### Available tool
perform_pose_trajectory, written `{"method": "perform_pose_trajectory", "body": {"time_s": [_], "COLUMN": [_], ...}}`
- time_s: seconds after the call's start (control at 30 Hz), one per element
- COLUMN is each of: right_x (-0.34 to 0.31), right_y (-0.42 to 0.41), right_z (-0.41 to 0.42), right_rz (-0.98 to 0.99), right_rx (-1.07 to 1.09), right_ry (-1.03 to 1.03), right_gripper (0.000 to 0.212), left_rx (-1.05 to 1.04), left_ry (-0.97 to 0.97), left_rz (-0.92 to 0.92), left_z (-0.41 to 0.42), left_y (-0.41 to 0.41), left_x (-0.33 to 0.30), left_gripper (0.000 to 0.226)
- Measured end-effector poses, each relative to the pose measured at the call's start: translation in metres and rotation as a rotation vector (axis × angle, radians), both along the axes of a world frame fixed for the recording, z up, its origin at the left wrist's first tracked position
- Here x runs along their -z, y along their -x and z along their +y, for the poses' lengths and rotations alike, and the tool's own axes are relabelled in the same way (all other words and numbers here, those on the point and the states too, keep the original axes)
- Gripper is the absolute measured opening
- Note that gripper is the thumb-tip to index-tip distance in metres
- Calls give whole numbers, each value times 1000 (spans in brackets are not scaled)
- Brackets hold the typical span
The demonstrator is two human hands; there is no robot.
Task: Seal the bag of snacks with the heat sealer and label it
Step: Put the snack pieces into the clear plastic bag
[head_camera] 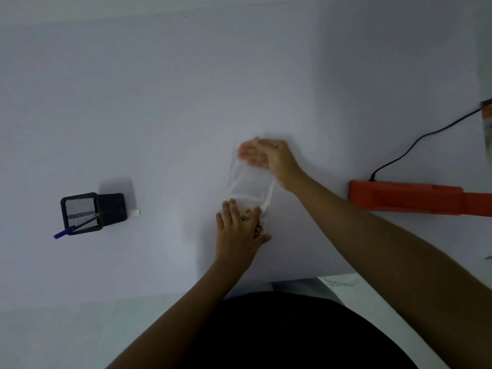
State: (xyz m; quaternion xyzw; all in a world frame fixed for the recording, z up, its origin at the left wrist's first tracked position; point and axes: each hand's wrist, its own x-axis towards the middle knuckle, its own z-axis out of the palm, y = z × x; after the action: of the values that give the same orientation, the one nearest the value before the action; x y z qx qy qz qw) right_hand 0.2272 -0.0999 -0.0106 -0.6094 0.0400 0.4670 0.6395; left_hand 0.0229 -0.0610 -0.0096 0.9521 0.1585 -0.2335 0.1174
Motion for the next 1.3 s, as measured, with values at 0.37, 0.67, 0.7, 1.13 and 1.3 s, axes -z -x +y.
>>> {"method": "perform_pose_trajectory", "body": {"time_s": [0.37,0.67,0.7,1.13,1.3], "right_x": [17,12,10,18,16], "right_y": [9,-41,-37,54,2], "right_z": [27,39,33,-51,-33], "right_rz": [46,-36,-32,208,121], "right_rx": [-198,1,25,-147,-44], "right_ry": [103,80,59,67,90], "right_gripper": [57,58,57,62,62], "left_rx": [42,65,74,105,88], "left_ry": [13,39,44,27,33], "left_rz": [60,123,137,200,199], "left_z": [2,2,2,-2,-1], "left_y": [-6,-10,-9,-12,-15], "left_x": [-5,-9,-9,-12,-15], "left_gripper": [82,82,83,90,86]}}
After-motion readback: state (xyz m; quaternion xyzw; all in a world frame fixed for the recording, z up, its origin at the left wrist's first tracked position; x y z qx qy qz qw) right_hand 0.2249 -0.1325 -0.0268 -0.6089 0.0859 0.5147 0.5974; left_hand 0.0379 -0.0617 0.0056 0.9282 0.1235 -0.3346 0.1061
